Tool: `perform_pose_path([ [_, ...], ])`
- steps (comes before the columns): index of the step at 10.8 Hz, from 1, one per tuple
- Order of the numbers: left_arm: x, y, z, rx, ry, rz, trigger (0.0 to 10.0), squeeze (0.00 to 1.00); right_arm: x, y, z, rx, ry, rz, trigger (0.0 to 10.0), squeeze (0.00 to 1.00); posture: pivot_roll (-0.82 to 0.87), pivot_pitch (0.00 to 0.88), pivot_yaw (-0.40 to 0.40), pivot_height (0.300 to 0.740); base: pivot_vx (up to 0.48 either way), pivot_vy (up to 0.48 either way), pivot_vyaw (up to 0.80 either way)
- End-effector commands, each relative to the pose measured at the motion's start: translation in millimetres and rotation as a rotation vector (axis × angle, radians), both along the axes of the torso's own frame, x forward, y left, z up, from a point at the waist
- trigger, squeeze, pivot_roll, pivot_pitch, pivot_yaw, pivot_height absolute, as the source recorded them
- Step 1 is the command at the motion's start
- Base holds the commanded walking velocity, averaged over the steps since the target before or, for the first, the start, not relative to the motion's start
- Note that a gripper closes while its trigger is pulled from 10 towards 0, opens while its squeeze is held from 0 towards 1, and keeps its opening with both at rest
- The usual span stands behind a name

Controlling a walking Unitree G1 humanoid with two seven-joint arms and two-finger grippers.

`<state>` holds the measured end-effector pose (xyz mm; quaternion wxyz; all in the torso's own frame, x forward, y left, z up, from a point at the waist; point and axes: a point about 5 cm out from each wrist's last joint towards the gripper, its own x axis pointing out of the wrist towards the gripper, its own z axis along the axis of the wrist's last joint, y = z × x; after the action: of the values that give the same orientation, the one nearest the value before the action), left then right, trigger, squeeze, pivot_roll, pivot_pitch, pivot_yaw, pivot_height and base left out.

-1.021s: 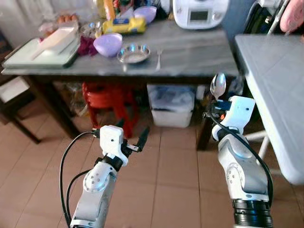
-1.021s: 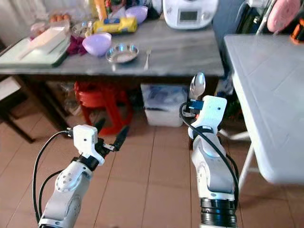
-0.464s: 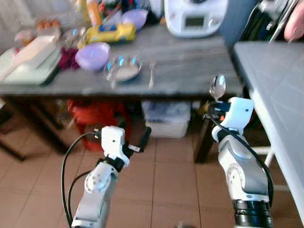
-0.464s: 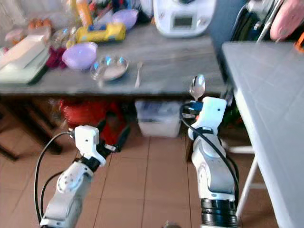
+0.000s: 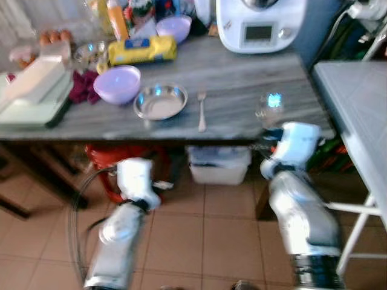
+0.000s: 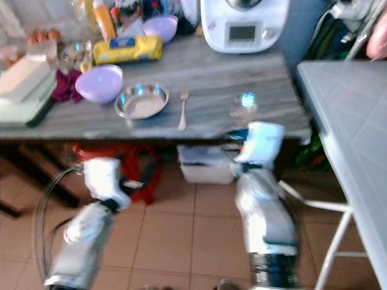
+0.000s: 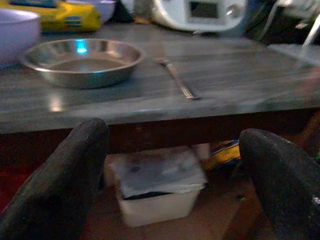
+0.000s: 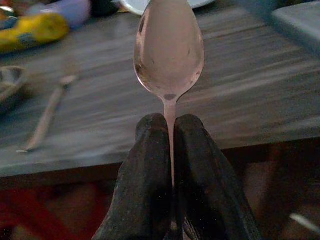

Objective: Setting the table

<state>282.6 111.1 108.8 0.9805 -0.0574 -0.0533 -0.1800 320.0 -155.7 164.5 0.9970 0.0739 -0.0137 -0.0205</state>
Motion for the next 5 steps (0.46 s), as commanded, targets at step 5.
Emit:
perform_pose_path([
  [5,-1.7,9.6,-4.7,0.025,0.015,0.014,10.0,0.00,1.4,11.4,3.5,0.023,-0.015,0.036,10.0,0.00,-0.05,0.136,0.060,0.740,0.000,0.290,-0.18],
])
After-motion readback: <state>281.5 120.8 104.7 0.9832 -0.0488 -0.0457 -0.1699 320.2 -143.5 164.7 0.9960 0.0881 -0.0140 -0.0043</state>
